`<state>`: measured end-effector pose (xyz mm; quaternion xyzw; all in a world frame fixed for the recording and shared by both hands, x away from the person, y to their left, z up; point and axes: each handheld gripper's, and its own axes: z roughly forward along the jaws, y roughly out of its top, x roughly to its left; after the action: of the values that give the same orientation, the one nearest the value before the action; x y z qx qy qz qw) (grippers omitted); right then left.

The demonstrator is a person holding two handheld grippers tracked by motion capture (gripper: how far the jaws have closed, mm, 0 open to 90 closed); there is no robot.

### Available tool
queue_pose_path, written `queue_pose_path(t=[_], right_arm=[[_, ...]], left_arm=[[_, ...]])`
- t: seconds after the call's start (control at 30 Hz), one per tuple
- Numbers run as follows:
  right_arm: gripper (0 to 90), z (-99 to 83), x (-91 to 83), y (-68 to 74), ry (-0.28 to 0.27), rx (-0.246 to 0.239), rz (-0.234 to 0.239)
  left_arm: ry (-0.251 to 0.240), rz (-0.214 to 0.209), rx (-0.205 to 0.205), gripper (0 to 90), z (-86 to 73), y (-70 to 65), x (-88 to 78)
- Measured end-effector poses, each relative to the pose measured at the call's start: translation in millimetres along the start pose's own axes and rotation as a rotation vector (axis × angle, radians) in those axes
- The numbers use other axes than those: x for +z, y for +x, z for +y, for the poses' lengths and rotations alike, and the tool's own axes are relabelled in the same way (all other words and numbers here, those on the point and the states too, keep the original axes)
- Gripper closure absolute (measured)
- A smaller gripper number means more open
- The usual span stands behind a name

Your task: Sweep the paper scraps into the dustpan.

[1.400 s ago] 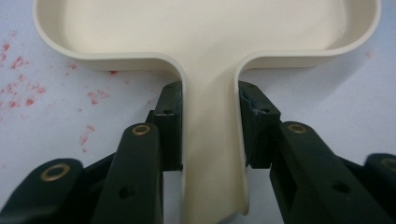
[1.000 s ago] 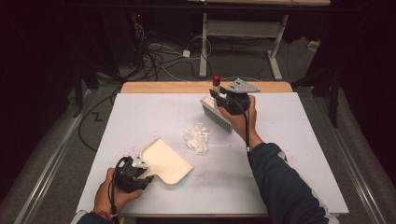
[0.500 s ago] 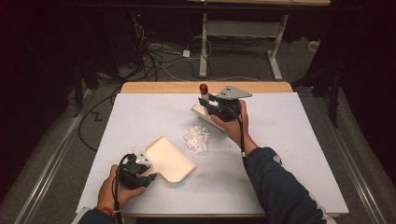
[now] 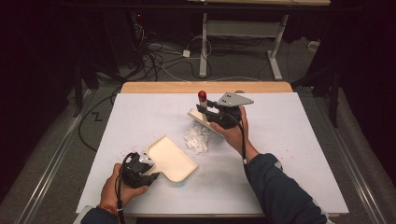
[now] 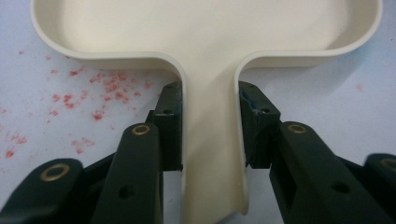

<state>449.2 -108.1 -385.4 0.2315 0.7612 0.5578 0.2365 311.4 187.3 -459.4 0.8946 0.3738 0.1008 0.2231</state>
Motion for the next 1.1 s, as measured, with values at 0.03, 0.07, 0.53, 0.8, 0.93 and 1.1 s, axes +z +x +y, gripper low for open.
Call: queue_pose_path(t=[0.03,0.07,0.53,0.8,0.93,1.1], right_arm=[[68.5,0.1,-0.3,-0.3,0.001,-0.002,0.002],[68.5,0.1,-0.8,-0.7,0.000,-0.004,0.003],[68.8,-0.4,-3.5,-2.8,-0.017,0.016,0.022],[68.5,-2.0,-4.6,12.8,-0.028,-0.016,0.035],[68.7,-1.5,-5.0,21.8,-0.041,-0.012,0.048],[68.9,-0.9,-6.7,42.6,-0.058,-0.007,0.068]], left_arm=[[0.001,0.000,0.002,63.6,0.2,0.1,0.3],[0.002,0.000,0.002,63.7,0.3,0.2,0.5],[0.007,-0.001,0.003,63.6,1.5,0.4,2.8],[0.009,-0.005,0.002,63.6,3.9,0.7,4.4],[0.007,-0.006,-0.002,63.6,5.0,0.8,5.2],[0.008,-0.005,-0.001,63.6,7.1,0.1,6.4]])
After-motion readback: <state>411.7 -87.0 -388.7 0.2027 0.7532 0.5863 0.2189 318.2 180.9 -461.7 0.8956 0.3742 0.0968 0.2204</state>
